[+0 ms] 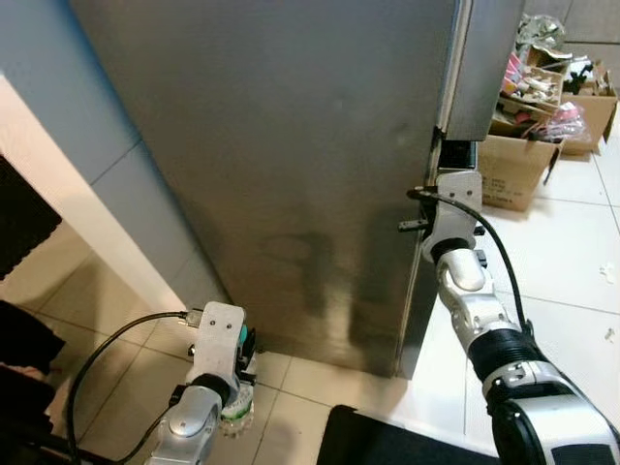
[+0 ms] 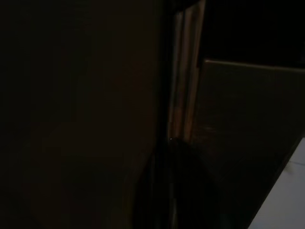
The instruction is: Restocking fridge
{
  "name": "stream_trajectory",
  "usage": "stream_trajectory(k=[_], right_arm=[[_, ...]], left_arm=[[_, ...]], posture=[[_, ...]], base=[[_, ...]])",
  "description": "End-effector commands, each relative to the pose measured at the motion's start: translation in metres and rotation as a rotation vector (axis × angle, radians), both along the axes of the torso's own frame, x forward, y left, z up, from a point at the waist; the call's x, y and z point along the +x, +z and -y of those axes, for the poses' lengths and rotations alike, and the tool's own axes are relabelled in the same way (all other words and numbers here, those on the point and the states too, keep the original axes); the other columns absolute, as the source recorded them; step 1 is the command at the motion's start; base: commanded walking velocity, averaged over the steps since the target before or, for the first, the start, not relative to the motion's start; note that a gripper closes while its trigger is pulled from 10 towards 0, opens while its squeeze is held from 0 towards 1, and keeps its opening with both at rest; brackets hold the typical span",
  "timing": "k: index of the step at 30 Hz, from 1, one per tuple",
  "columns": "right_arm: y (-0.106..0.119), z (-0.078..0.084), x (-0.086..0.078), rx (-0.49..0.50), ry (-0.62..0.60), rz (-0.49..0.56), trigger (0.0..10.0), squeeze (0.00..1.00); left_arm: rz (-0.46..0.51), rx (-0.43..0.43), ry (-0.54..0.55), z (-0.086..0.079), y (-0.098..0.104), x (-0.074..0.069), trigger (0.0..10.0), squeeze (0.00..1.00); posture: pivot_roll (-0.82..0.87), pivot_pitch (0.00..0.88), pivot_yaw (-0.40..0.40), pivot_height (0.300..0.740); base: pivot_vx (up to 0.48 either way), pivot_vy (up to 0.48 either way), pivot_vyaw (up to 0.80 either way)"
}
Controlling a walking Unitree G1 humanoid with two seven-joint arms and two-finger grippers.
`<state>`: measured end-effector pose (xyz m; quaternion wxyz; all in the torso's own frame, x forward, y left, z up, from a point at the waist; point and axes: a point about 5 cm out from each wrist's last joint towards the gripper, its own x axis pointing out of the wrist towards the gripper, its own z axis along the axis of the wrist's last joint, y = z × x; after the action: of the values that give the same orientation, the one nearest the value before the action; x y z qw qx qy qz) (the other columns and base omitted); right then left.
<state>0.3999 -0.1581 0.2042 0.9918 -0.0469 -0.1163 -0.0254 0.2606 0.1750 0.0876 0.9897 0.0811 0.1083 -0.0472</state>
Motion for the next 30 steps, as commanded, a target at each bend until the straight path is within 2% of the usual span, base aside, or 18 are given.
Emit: stream_trajectory(k=[1, 4, 9, 11, 12, 13, 14, 15, 16, 17, 18, 19, 21, 22, 24, 27, 30], right_arm=[[0.002, 0.021, 0.001, 0.049, -0.091, -0.004, 10.0, 1.0], [0.003, 0.022, 0.0, 0.052, -0.103, 0.001, 10.0, 1.0], [0.004, 0.039, -0.003, 0.073, -0.209, 0.028, 10.0, 1.0], [0.005, 0.054, -0.005, 0.074, -0.289, 0.031, 10.0, 1.0], [0.006, 0.067, -0.007, 0.077, -0.347, 0.032, 10.0, 1.0], [0.009, 0.084, -0.011, 0.076, -0.409, 0.04, 10.0, 0.89], [0.009, 0.084, -0.011, 0.076, -0.409, 0.04, 10.0, 0.89], [0.012, 0.097, -0.014, 0.076, -0.456, 0.05, 10.0, 0.09], [0.016, 0.123, -0.023, 0.075, -0.537, 0.064, 10.0, 0.0], [0.021, 0.148, -0.032, 0.077, -0.616, 0.078, 10.0, 0.0], [0.021, 0.148, -0.032, 0.077, -0.616, 0.078, 10.0, 0.0], [0.025, 0.174, -0.045, 0.082, -0.696, 0.091, 10.0, 0.0], [0.032, 0.213, -0.068, 0.074, -0.82, 0.107, 10.0, 0.0], [0.032, 0.213, -0.068, 0.074, -0.82, 0.107, 10.0, 0.0], [0.038, 0.234, -0.084, 0.046, -0.878, 0.126, 10.0, 0.0], [0.039, 0.235, -0.087, -0.001, -0.863, 0.143, 10.0, 0.0], [0.025, 0.196, -0.073, -0.098, -0.705, 0.149, 10.0, 0.0]], left_arm=[[-0.019, 0.009, 0.019, -0.006, -0.003, -0.004, 10.0, 0.0], [-0.019, 0.009, 0.018, -0.006, -0.003, -0.004, 10.0, 0.0], [-0.02, 0.006, 0.012, -0.004, -0.003, -0.004, 10.0, 0.0], [-0.02, 0.007, 0.01, -0.004, -0.003, -0.004, 10.0, 0.0], [-0.019, 0.006, 0.011, -0.004, -0.003, -0.004, 10.0, 0.0], [-0.019, 0.007, 0.012, -0.004, -0.002, -0.004, 10.0, 0.0], [-0.019, 0.007, 0.012, -0.004, -0.002, -0.004, 10.0, 0.0], [-0.018, 0.007, 0.013, -0.005, -0.002, -0.004, 10.0, 0.0], [-0.019, 0.008, 0.015, -0.005, -0.003, -0.005, 10.0, 0.0], [-0.02, 0.008, 0.016, -0.006, -0.003, -0.005, 10.0, 0.0], [-0.02, 0.008, 0.016, -0.006, -0.003, -0.005, 10.0, 0.0], [-0.022, 0.008, 0.018, -0.006, -0.003, -0.006, 10.0, 0.0], [-0.024, 0.007, 0.018, -0.006, -0.004, -0.006, 10.0, 0.0], [-0.024, 0.007, 0.018, -0.006, -0.004, -0.006, 10.0, 0.0], [-0.026, 0.005, 0.016, -0.006, -0.005, -0.006, 10.0, 0.0], [-0.029, 0.004, 0.014, -0.005, -0.006, -0.005, 10.0, 0.0], [-0.029, 0.0, 0.004, -0.002, -0.006, -0.003, 10.0, 0.0]], posture=[[-0.05, 0.223, 0.116, 0.74], [-0.05, 0.223, 0.116, 0.74], [-0.05, 0.223, 0.121, 0.74], [-0.05, 0.222, 0.12, 0.74], [-0.05, 0.222, 0.119, 0.74], [-0.05, 0.221, 0.118, 0.74], [-0.05, 0.221, 0.118, 0.74], [-0.05, 0.221, 0.118, 0.74], [-0.05, 0.221, 0.117, 0.74], [-0.05, 0.222, 0.116, 0.74], [-0.05, 0.222, 0.116, 0.74], [-0.06, 0.221, 0.115, 0.74], [-0.06, 0.22, 0.115, 0.74], [-0.06, 0.22, 0.115, 0.74], [-0.07, 0.221, 0.113, 0.74], [-0.08, 0.22, 0.113, 0.74], [-0.08, 0.219, 0.116, 0.74]], base=[[0.0, 0.0, 0.0], [0.0, 0.0, 0.0], [0.0, 0.0, 0.0], [0.0, 0.0, 0.0], [0.0, 0.0, 0.0], [0.0, 0.0, 0.0], [0.0, 0.0, 0.0], [0.0, 0.0, 0.0], [0.0, 0.0, 0.0], [0.0, 0.0, 0.0], [0.0, 0.0, 0.0], [0.0, 0.0, 0.0], [0.0, 0.0, 0.0], [0.0, 0.0, 0.0], [0.0, 0.0, 0.0], [0.0, 0.0, 0.0], [0.0, 0.0, 0.0]])
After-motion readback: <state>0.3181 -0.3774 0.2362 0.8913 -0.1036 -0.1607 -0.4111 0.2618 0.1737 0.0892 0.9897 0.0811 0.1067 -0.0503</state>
